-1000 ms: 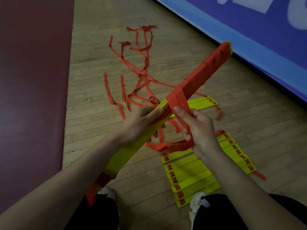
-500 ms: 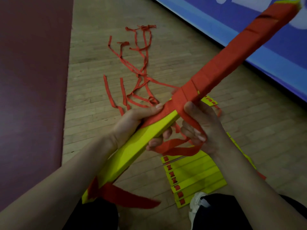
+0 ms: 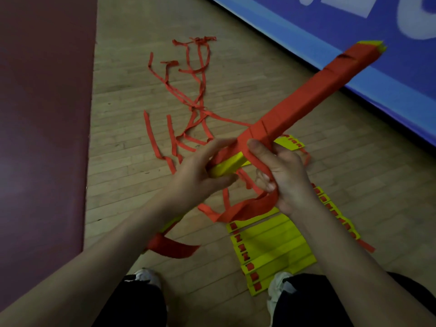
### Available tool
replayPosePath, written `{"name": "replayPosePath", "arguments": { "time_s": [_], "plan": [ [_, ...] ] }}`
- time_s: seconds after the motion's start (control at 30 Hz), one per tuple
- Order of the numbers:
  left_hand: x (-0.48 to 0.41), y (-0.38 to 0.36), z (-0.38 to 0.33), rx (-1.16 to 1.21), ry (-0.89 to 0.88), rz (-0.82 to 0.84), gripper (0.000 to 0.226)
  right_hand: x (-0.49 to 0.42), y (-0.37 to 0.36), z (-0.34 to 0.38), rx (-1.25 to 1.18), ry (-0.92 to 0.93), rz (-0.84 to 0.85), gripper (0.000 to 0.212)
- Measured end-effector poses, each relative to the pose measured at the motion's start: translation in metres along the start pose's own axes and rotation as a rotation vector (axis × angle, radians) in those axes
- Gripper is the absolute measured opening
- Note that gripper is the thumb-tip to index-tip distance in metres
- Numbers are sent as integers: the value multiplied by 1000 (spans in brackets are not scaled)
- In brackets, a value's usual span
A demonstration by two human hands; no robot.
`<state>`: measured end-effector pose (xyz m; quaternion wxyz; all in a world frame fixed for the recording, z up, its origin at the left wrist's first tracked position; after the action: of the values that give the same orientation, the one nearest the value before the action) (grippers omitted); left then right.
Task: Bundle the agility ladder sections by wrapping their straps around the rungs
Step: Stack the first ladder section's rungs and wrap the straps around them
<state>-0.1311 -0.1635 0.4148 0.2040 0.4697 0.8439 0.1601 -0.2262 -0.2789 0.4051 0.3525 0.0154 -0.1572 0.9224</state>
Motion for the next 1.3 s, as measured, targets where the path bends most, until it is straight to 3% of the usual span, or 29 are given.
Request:
{"name": "replayPosePath", "arguments": {
  "time_s": [0.07, 0.23, 0.33, 0.4, 0.53, 0.73, 0.83, 0.93, 1.1, 1.2, 1.3],
  "plan": [
    [0, 1, 7, -79, 2, -46, 61, -4, 7, -1, 138, 36, -70, 23],
    [0, 0, 18, -221, 9, -57, 63, -3, 7, -5, 351, 98, -125, 50],
    [-1, 0, 18, -178, 72, -59, 62, -1, 8, -1, 341, 157, -124, 29],
    [-2, 1, 17, -95, 131, -78, 60, 0, 9, 2, 300, 181, -122, 15],
    [-5, 5, 15, 97, 194, -81, 57, 4, 7, 6, 268, 188, -100, 14],
    [1, -4, 11, 451, 277, 96, 44, 4, 8, 4, 145, 29, -83, 45],
    [6, -13, 10, 642, 296, 243, 50, 6, 3, 6, 82, -17, 54, 41],
    [8, -17, 6, 697, 307, 341, 50, 7, 5, 6, 74, -22, 55, 32],
    [3, -16, 10, 339, 309, 369, 47, 3, 10, -9, 34, -46, -80, 39],
    [-2, -12, 13, -99, 173, 309, 43, 0, 15, -15, 11, -68, -168, 45],
    [0, -12, 10, -576, 9, 115, 41, -1, 19, -14, 17, -57, -228, 38]
  ]
}}
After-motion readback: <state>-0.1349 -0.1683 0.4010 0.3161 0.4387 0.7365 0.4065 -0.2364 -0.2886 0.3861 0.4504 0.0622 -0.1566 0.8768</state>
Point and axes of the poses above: each hand's wrist, its own x-axis away from the middle knuckle, its own y-axis out of the back of the hand, z = x × y, the point moved 6 cm from there along -x, towards the middle knuckle, and after that the axes turned 1 degree about z, right-handed, at the moved point
